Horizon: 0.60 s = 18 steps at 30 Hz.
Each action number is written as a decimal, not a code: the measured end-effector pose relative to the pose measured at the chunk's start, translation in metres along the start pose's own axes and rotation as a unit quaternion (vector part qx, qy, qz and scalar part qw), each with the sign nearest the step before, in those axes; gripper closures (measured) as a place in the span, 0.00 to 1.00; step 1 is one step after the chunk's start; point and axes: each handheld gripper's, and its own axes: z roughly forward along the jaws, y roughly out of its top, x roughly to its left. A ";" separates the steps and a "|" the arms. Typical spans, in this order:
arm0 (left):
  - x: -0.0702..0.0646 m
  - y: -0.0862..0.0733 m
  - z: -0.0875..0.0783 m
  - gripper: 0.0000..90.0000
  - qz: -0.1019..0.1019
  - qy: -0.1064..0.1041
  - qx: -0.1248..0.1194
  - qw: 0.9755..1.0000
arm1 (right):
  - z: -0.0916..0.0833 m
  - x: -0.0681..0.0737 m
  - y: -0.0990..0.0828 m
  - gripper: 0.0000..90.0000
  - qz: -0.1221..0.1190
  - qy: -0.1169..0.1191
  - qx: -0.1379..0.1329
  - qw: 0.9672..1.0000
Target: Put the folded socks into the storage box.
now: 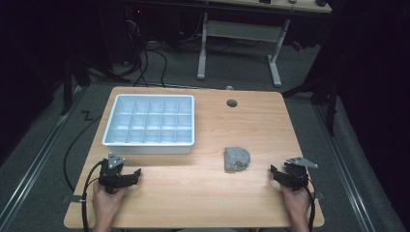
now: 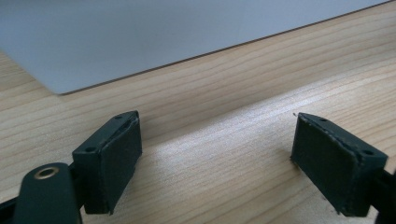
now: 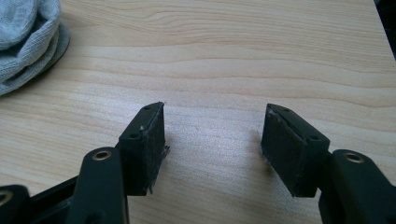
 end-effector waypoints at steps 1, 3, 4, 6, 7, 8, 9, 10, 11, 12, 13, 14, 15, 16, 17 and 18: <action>0.000 0.000 0.000 0.18 0.000 0.000 0.000 1.000 | 0.000 0.000 0.000 0.44 0.000 0.000 0.000 1.000; 0.000 0.000 0.000 0.18 0.000 0.000 0.000 1.000 | 0.000 0.000 0.000 0.44 0.000 0.000 0.000 1.000; 0.000 0.000 0.000 0.18 0.000 0.000 0.000 1.000 | 0.000 0.000 0.000 0.44 0.000 0.000 0.000 1.000; 0.000 0.000 0.000 0.19 0.000 0.001 0.000 1.000 | 0.000 0.000 0.000 0.45 -0.001 0.000 0.000 1.000; 0.000 0.000 0.000 0.19 0.000 0.001 0.000 1.000 | 0.000 0.000 0.000 0.45 -0.001 0.000 0.000 1.000; 0.000 0.000 0.000 0.19 0.000 0.001 -0.001 1.000 | 0.000 0.000 0.000 0.45 -0.001 -0.001 0.000 1.000; 0.000 0.000 0.000 0.19 0.000 0.002 -0.001 1.000 | 0.000 0.000 0.000 0.45 0.001 0.000 0.000 1.000; 0.000 0.000 0.000 0.19 0.000 0.002 -0.001 1.000 | 0.000 0.000 0.000 0.45 0.000 -0.001 0.001 1.000; 0.000 0.000 0.000 0.19 0.000 0.002 -0.001 1.000 | 0.000 0.000 0.000 0.45 0.000 -0.001 0.001 1.000; 0.000 0.000 0.000 0.19 0.000 0.002 -0.002 1.000 | 0.000 0.000 0.000 0.46 -0.001 -0.001 0.001 1.000; 0.000 0.000 0.000 0.19 -0.001 0.003 -0.002 1.000 | 0.000 0.000 0.000 0.46 -0.001 -0.001 0.000 1.000; 0.000 0.000 0.000 0.19 -0.001 0.003 -0.002 1.000 | 0.000 0.001 0.000 0.47 0.001 -0.002 0.000 1.000; 0.000 0.000 0.000 0.19 -0.001 0.003 -0.002 1.000 | -0.001 0.001 0.000 0.49 0.001 -0.001 0.001 1.000; 0.000 0.000 0.000 0.19 -0.001 0.003 -0.002 1.000 | -0.001 0.002 0.000 0.51 0.000 0.001 -0.002 1.000; 0.000 0.000 0.000 0.20 -0.001 0.003 -0.003 1.000 | -0.001 0.002 0.000 0.53 0.000 0.001 -0.001 1.000; 0.000 0.000 0.000 0.20 -0.001 0.003 -0.003 1.000 | -0.002 0.003 0.000 0.55 -0.001 0.002 0.002 1.000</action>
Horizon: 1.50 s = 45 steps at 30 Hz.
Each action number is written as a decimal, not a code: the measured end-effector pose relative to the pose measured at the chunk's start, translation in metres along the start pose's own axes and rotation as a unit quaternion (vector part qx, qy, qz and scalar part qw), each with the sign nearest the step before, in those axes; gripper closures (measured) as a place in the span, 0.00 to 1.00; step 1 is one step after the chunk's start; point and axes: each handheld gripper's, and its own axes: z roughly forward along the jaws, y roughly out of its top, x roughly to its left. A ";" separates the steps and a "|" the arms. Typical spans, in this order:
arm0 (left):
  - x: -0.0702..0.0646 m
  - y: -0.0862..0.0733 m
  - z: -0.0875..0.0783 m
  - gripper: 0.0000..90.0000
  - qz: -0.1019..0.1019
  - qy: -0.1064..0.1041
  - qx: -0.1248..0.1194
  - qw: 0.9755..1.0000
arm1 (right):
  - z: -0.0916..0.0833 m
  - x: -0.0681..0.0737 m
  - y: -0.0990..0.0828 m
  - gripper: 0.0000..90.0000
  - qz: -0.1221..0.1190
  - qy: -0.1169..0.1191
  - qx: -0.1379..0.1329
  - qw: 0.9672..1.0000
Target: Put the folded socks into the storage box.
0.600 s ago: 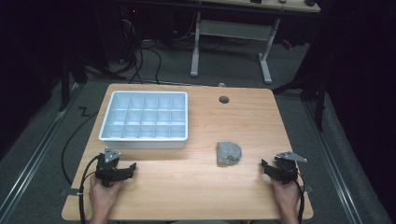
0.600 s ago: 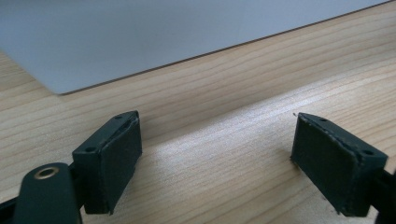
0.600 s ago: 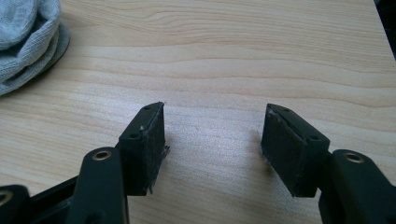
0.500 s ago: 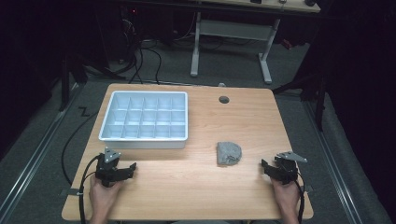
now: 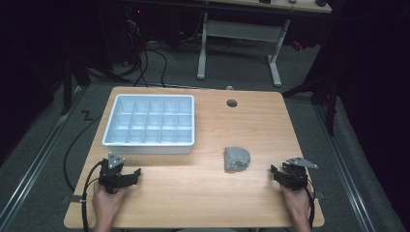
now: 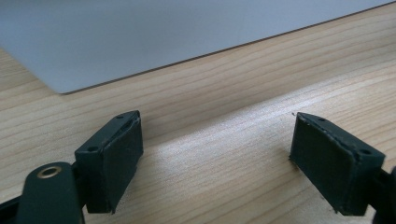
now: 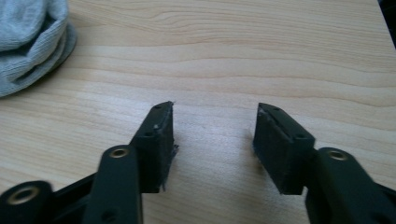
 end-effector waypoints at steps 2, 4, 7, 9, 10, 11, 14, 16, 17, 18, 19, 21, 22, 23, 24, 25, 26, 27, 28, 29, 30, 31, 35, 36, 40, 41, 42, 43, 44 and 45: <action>0.000 0.000 0.000 0.20 -0.001 0.000 0.000 1.000 | 0.001 0.006 0.002 0.55 -0.009 0.011 0.002 1.000; 0.000 0.000 0.000 0.20 -0.001 0.001 -0.001 1.000 | 0.001 0.009 0.002 0.55 -0.011 0.014 0.002 1.000; 0.000 0.000 0.000 0.20 0.001 0.001 -0.001 1.000 | 0.003 0.020 0.006 0.54 -0.026 0.018 0.001 0.999; 0.000 0.000 0.000 0.20 0.000 0.002 -0.001 1.000 | 0.003 0.027 0.009 0.54 -0.026 0.032 -0.006 0.999; 0.000 0.000 0.000 0.20 -0.001 0.002 -0.002 1.000 | 0.002 0.030 0.012 0.54 -0.027 0.036 -0.010 0.999; 0.000 0.000 0.000 0.20 0.000 0.002 -0.001 1.000 | 0.002 0.033 0.015 0.54 -0.024 0.046 -0.014 0.999; 0.000 0.000 0.000 0.20 0.000 0.002 -0.001 1.000 | 0.001 0.038 0.023 0.54 -0.018 0.066 -0.025 0.997; 0.000 0.000 0.000 0.20 -0.001 0.002 -0.002 1.000 | 0.002 0.043 0.029 0.53 -0.017 0.079 -0.029 0.996; 0.000 0.000 0.000 0.20 0.000 0.002 -0.001 1.000 | 0.003 0.045 0.032 0.52 -0.016 0.086 -0.029 0.996; 0.000 0.000 0.000 0.20 -0.001 0.002 -0.002 1.000 | 0.005 0.050 0.038 0.51 -0.015 0.100 -0.030 0.994; 0.000 0.000 0.000 0.20 -0.001 0.002 -0.002 1.000 | 0.005 0.050 0.038 0.51 -0.015 0.100 -0.030 0.994; 0.000 0.000 0.000 0.20 0.000 0.002 -0.001 1.000 | 0.012 0.057 0.047 0.48 -0.012 0.119 -0.030 0.992; 0.000 0.000 0.000 0.20 0.000 0.002 -0.001 1.000 | 0.015 0.058 0.050 0.47 -0.010 0.125 -0.027 0.992; 0.000 0.000 0.000 0.20 -0.001 0.002 -0.002 1.000 | 0.015 0.058 0.050 0.47 -0.010 0.125 -0.027 0.992; 0.000 0.000 0.000 0.20 -0.001 0.002 -0.002 1.000 | 0.018 0.060 0.053 0.46 -0.010 0.128 -0.024 0.991; 0.000 0.000 0.000 0.20 -0.001 0.002 -0.001 1.000 | 0.022 0.062 0.055 0.45 -0.008 0.129 -0.023 0.991; 0.000 0.000 0.000 0.20 -0.001 0.002 -0.002 1.000 | 0.028 0.064 0.058 0.44 -0.005 0.132 -0.017 0.991; 0.000 0.000 0.000 0.20 -0.001 0.002 -0.002 1.000 | 0.028 0.064 0.058 0.44 -0.005 0.132 -0.017 0.991; 0.000 0.000 0.000 0.20 -0.001 0.002 -0.002 1.000 | 0.030 0.065 0.060 0.43 -0.005 0.136 -0.015 0.991; 0.000 0.000 0.000 0.20 -0.001 0.002 -0.002 1.000 | 0.033 0.067 0.061 0.43 -0.003 0.137 -0.011 0.990; 0.000 0.000 0.000 0.20 -0.001 0.002 -0.002 1.000 | 0.035 0.068 0.062 0.43 -0.003 0.138 -0.008 0.990; 0.000 0.000 0.000 0.20 -0.001 0.002 -0.002 1.000 | 0.037 0.068 0.063 0.43 -0.004 0.139 -0.005 0.990; 0.000 0.000 0.000 0.20 -0.002 0.002 -0.002 1.000 | 0.047 0.069 0.061 0.43 0.006 0.142 0.006 0.990; 0.000 0.000 0.000 0.20 -0.002 0.002 -0.002 1.000 | 0.049 0.070 0.060 0.43 0.006 0.141 0.013 0.990; 0.000 0.000 0.000 0.20 -0.002 0.002 -0.002 1.000 | 0.052 0.072 0.060 0.43 0.007 0.147 0.014 0.989; 0.000 0.000 0.000 0.20 -0.002 0.002 -0.002 1.000 | 0.053 0.074 0.060 0.44 0.006 0.149 0.018 0.989; 0.000 0.000 0.000 0.20 -0.002 0.002 -0.001 1.000 | 0.055 0.075 0.059 0.44 0.000 0.153 0.024 0.988; 0.000 0.000 0.000 0.20 -0.002 0.002 -0.002 1.000 | 0.056 0.076 0.058 0.47 -0.002 0.156 0.024 0.987; 0.000 0.000 0.000 0.20 -0.002 0.002 -0.002 1.000 | 0.056 0.076 0.058 0.47 -0.002 0.156 0.024 0.987; 0.000 0.000 0.000 0.20 -0.002 0.002 -0.001 1.000 | 0.056 0.076 0.059 0.50 -0.003 0.160 0.027 0.987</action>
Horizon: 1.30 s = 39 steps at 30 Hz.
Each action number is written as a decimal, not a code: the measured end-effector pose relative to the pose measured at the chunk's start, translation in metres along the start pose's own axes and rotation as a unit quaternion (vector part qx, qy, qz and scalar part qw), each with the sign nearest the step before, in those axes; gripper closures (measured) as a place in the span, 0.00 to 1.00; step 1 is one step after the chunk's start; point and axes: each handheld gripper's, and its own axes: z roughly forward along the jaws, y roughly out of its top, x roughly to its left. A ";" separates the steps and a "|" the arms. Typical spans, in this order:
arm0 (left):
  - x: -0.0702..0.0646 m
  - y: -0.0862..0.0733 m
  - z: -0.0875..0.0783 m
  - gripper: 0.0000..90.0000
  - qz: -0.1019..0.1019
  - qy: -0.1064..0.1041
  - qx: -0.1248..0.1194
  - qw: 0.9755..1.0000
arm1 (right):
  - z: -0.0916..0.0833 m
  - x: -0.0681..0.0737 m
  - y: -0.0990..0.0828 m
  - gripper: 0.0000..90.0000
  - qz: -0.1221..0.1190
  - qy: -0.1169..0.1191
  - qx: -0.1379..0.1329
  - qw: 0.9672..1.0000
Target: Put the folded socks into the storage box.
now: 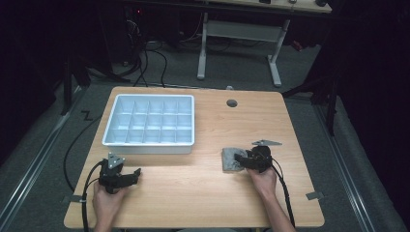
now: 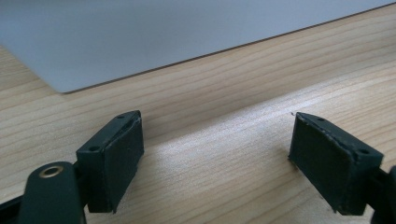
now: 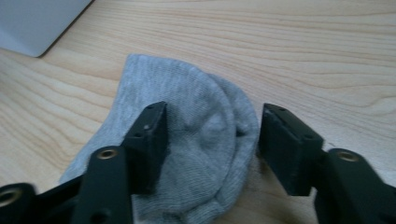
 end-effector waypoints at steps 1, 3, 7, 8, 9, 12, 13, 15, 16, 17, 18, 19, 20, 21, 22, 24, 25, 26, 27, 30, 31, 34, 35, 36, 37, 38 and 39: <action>0.000 0.000 0.000 0.20 0.000 0.000 0.000 1.000 | 0.000 0.001 0.000 0.54 -0.002 0.003 0.002 1.000; 0.000 0.000 0.000 0.20 0.000 0.000 0.000 1.000 | 0.000 0.001 0.000 0.59 -0.006 0.012 0.007 1.000; -0.001 0.000 0.001 0.19 -0.001 0.002 0.000 1.000 | -0.001 0.000 0.000 0.75 -0.006 0.033 0.016 0.999; -0.001 0.000 0.001 0.19 -0.001 0.002 0.000 1.000 | -0.001 0.000 0.000 0.75 -0.006 0.033 0.016 0.999; -0.001 0.000 0.001 0.19 -0.002 0.002 0.000 1.000 | -0.002 0.000 0.000 0.81 -0.011 0.031 0.015 0.999; -0.001 0.001 0.000 0.19 -0.017 0.005 -0.004 1.000 | -0.004 0.003 0.000 0.87 -0.031 0.025 0.018 0.999; -0.001 0.001 0.000 0.19 -0.021 0.006 -0.006 1.000 | -0.004 0.004 0.000 0.88 -0.036 0.024 0.017 0.999; -0.001 0.001 0.000 0.19 -0.023 0.007 -0.006 1.000 | -0.006 0.006 0.000 0.88 -0.045 0.021 0.015 0.999; -0.001 0.001 0.000 0.19 -0.023 0.008 -0.006 1.000 | -0.006 0.006 0.000 0.88 -0.045 0.021 0.015 0.999; -0.002 0.002 -0.001 0.19 -0.025 0.009 -0.005 1.000 | -0.008 0.007 0.001 0.89 -0.049 0.022 0.010 0.999; -0.002 0.002 -0.001 0.19 -0.029 0.008 -0.005 1.000 | -0.008 0.007 0.001 0.89 -0.049 0.022 0.010 0.999; -0.003 0.003 -0.002 0.21 -0.033 0.006 -0.003 0.999 | -0.009 0.008 0.001 0.89 -0.049 0.024 0.007 0.998; -0.003 0.003 -0.003 0.22 -0.037 0.003 -0.002 0.999 | -0.011 0.009 0.001 0.89 -0.051 0.025 0.003 0.998; -0.004 0.003 -0.005 0.24 -0.042 -0.001 0.001 0.999 | -0.015 0.011 0.002 0.89 -0.056 0.026 -0.006 0.998; -0.006 0.003 -0.005 0.24 -0.043 -0.005 0.000 0.999 | -0.015 0.011 0.002 0.89 -0.056 0.026 -0.006 0.998; -0.009 0.003 -0.007 0.25 -0.042 -0.012 -0.003 0.999 | -0.021 0.015 0.003 0.89 -0.063 0.028 -0.017 0.997; -0.013 0.003 -0.009 0.25 -0.043 -0.021 -0.005 0.999 | -0.023 0.016 0.003 0.89 -0.064 0.028 -0.022 0.997; -0.013 0.003 -0.009 0.25 -0.043 -0.021 -0.005 0.999 | -0.023 0.016 0.003 0.89 -0.064 0.028 -0.022 0.997; -0.016 0.003 -0.010 0.25 -0.044 -0.026 -0.005 0.999 | -0.025 0.017 0.004 0.89 -0.066 0.028 -0.025 0.997; -0.024 0.005 -0.013 0.23 -0.039 -0.037 -0.013 0.998 | -0.032 0.025 0.008 0.90 -0.080 0.029 -0.042 0.995; -0.028 0.006 -0.014 0.23 -0.036 -0.040 -0.015 0.998 | -0.032 0.025 0.008 0.90 -0.080 0.029 -0.042 0.995; -0.039 0.009 -0.016 0.22 -0.033 -0.052 -0.016 0.998 | -0.038 0.033 0.013 0.90 -0.100 0.031 -0.058 0.993; -0.042 0.011 -0.017 0.21 -0.029 -0.058 -0.015 0.998 | -0.040 0.036 0.014 0.90 -0.104 0.032 -0.062 0.992; -0.047 0.012 -0.017 0.21 -0.034 -0.066 -0.018 0.997 | -0.042 0.041 0.016 0.90 -0.111 0.035 -0.069 0.991; -0.055 0.015 -0.018 0.20 -0.037 -0.082 -0.014 0.996 | -0.043 0.044 0.016 0.90 -0.113 0.037 -0.071 0.990; -0.055 0.015 -0.018 0.20 -0.037 -0.082 -0.014 0.996 | -0.043 0.044 0.016 0.90 -0.113 0.037 -0.071 0.990; -0.060 0.017 -0.019 0.20 -0.041 -0.094 -0.011 0.995 | -0.044 0.047 0.017 0.90 -0.119 0.039 -0.074 0.989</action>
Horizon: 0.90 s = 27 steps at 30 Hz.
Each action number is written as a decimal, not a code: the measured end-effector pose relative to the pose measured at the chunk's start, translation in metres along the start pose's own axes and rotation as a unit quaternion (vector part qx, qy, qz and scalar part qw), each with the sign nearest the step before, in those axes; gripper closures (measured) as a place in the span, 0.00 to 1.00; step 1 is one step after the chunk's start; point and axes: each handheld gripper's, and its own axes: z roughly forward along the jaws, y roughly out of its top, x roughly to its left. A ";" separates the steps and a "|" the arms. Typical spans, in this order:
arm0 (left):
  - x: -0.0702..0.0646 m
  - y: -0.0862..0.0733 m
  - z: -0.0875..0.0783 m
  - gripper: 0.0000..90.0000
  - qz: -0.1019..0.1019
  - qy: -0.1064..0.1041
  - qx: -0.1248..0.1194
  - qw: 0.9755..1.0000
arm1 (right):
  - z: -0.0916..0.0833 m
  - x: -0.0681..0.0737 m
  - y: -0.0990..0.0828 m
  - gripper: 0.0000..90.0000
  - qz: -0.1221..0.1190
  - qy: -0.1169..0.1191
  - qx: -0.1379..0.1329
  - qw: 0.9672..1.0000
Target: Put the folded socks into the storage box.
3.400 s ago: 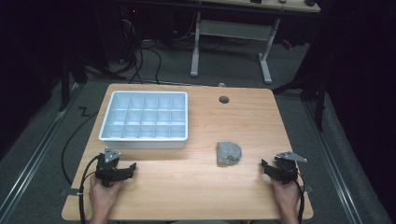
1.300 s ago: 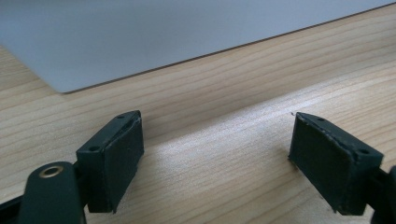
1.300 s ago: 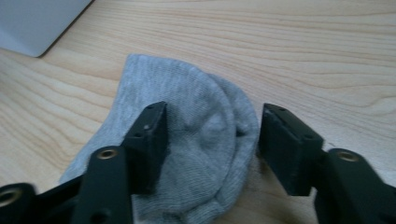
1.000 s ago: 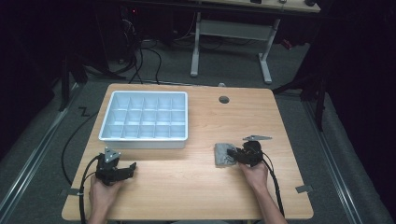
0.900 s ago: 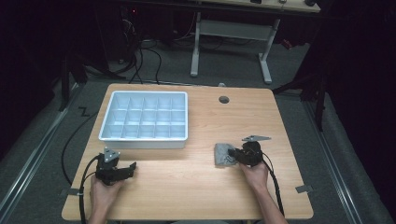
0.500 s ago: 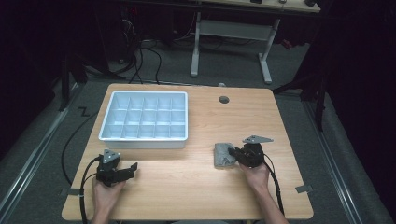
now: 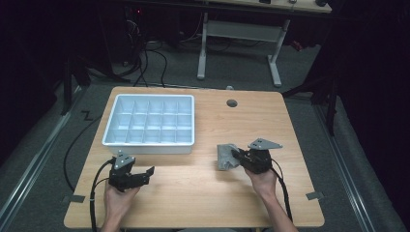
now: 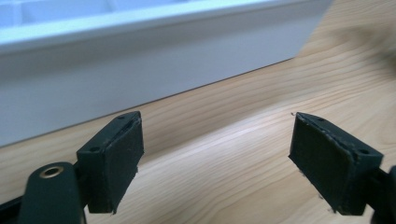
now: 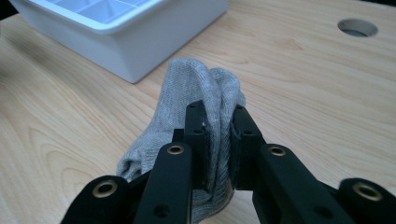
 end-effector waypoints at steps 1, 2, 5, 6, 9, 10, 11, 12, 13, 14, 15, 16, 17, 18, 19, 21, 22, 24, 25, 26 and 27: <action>-0.003 0.001 0.000 0.19 -0.003 -0.006 0.002 1.000 | -0.001 0.004 0.002 0.90 -0.004 0.002 -0.002 1.000; -0.011 0.002 0.003 0.17 -0.001 -0.014 0.002 1.000 | -0.002 0.008 0.005 0.90 -0.012 0.006 -0.008 1.000; -0.018 0.003 0.006 0.17 0.007 -0.018 0.002 1.000 | -0.003 0.014 0.009 0.90 -0.019 0.011 -0.012 1.000; -0.025 0.004 0.009 0.17 0.010 -0.024 0.009 1.000 | -0.004 0.018 0.012 0.90 -0.026 0.016 -0.017 0.999; -0.033 0.006 0.012 0.17 0.007 -0.037 0.015 0.999 | -0.003 0.022 0.015 0.90 -0.032 0.019 -0.017 0.999; -0.037 0.006 0.014 0.17 0.005 -0.045 0.016 0.999 | -0.003 0.024 0.015 0.90 -0.036 0.020 -0.019 0.999; -0.043 0.007 0.016 0.17 0.005 -0.051 0.021 0.998 | -0.002 0.026 0.016 0.90 -0.040 0.021 -0.020 0.999; -0.047 0.007 0.018 0.17 0.006 -0.057 0.023 0.998 | -0.002 0.029 0.018 0.90 -0.042 0.024 -0.021 0.999; -0.052 0.008 0.019 0.17 0.004 -0.065 0.025 0.998 | -0.002 0.031 0.018 0.90 -0.045 0.027 -0.023 0.998; -0.055 0.008 0.020 0.17 0.002 -0.071 0.027 0.997 | -0.001 0.033 0.019 0.90 -0.047 0.029 -0.025 0.998; -0.060 0.009 0.022 0.17 0.000 -0.077 0.029 0.997 | -0.001 0.035 0.020 0.90 -0.050 0.031 -0.025 0.998; -0.065 0.009 0.024 0.17 -0.001 -0.084 0.032 0.996 | -0.001 0.037 0.021 0.89 -0.053 0.033 -0.027 0.998; -0.069 0.010 0.026 0.17 -0.002 -0.090 0.035 0.995 | 0.000 0.040 0.022 0.90 -0.057 0.035 -0.028 0.997; -0.073 0.010 0.028 0.17 -0.004 -0.097 0.037 0.995 | 0.000 0.042 0.023 0.90 -0.062 0.036 -0.029 0.997; -0.077 0.011 0.030 0.17 -0.006 -0.102 0.039 0.994 | 0.000 0.044 0.025 0.90 -0.064 0.038 -0.030 0.997; -0.084 0.012 0.035 0.17 -0.006 -0.110 0.044 0.993 | 0.001 0.048 0.026 0.89 -0.068 0.043 -0.035 0.996; -0.090 0.013 0.038 0.17 -0.008 -0.118 0.048 0.992 | 0.001 0.050 0.028 0.90 -0.071 0.046 -0.037 0.996; -0.093 0.013 0.040 0.17 -0.009 -0.121 0.051 0.991 | 0.002 0.052 0.029 0.90 -0.072 0.050 -0.040 0.995; -0.096 0.013 0.042 0.17 -0.008 -0.125 0.054 0.991 | 0.002 0.053 0.029 0.90 -0.072 0.052 -0.040 0.995; -0.099 0.013 0.043 0.17 -0.009 -0.129 0.056 0.990 | 0.002 0.054 0.030 0.89 -0.073 0.054 -0.041 0.995; -0.105 0.013 0.046 0.17 -0.009 -0.139 0.061 0.988 | 0.003 0.055 0.031 0.89 -0.076 0.055 -0.042 0.995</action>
